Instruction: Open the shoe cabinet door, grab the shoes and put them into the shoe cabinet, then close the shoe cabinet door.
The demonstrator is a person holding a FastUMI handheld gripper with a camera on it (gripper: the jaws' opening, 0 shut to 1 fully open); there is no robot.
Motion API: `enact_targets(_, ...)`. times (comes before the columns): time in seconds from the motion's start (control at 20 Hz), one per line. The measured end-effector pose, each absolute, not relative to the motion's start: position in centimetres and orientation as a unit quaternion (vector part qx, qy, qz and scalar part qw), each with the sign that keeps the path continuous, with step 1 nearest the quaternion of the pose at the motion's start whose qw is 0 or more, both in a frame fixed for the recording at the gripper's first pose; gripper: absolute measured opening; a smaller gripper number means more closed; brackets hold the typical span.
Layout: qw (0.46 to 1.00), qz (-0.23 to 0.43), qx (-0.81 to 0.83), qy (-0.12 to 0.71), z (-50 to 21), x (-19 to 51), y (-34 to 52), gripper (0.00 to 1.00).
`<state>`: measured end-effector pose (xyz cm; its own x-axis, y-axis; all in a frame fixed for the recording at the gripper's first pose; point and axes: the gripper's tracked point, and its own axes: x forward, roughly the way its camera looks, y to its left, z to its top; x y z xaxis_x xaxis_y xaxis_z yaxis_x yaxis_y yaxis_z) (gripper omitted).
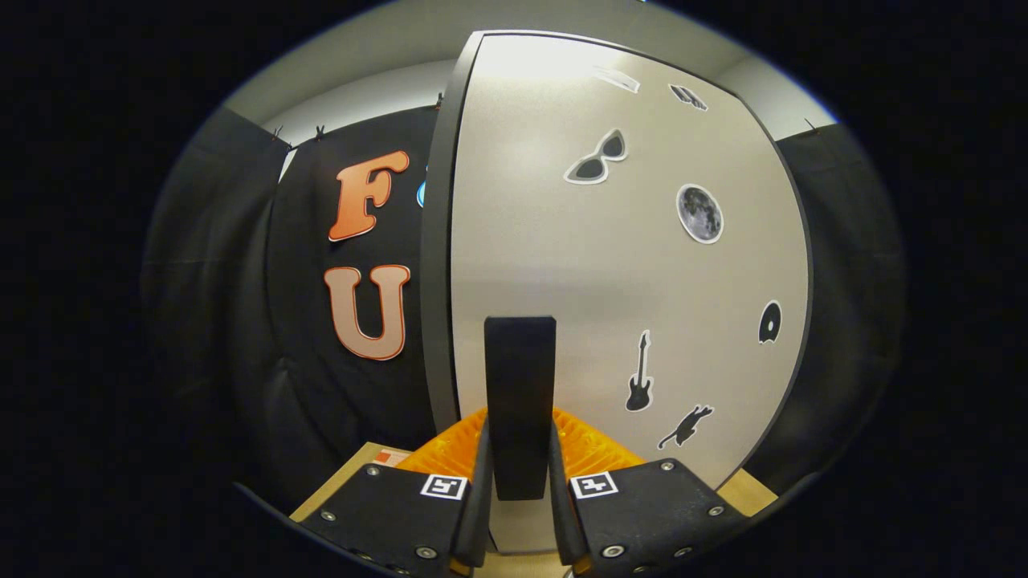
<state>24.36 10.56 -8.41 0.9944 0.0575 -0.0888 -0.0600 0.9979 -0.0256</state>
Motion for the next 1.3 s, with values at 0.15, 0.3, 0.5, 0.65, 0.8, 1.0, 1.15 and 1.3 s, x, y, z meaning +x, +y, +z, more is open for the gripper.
enact_targets(0.15, 0.998, 0.033, -0.016, 0.056, -8.4, 23.9, 10.4, 0.29)
enact_targets(0.3, 0.998, 0.033, -0.011, 0.057, -8.0, 22.7, 10.5, 0.27)
enact_targets(0.5, 0.998, 0.021, -0.015, 0.057, -7.5, 20.4, 9.9, 0.27)
enact_targets(0.65, 0.998, 0.007, -0.017, 0.056, -7.2, 18.7, 9.0, 0.25)
enact_targets(0.8, 0.998, -0.003, -0.020, 0.057, -7.1, 17.0, 7.9, 0.25)
enact_targets(1.0, 0.998, -0.013, -0.021, 0.061, -7.2, 15.2, 6.1, 0.25)
enact_targets(1.15, 0.998, -0.010, -0.020, 0.061, -7.6, 12.9, 4.0, 0.25)
enact_targets(1.3, 0.998, 0.004, -0.017, 0.058, -7.6, 11.5, 2.5, 0.23)
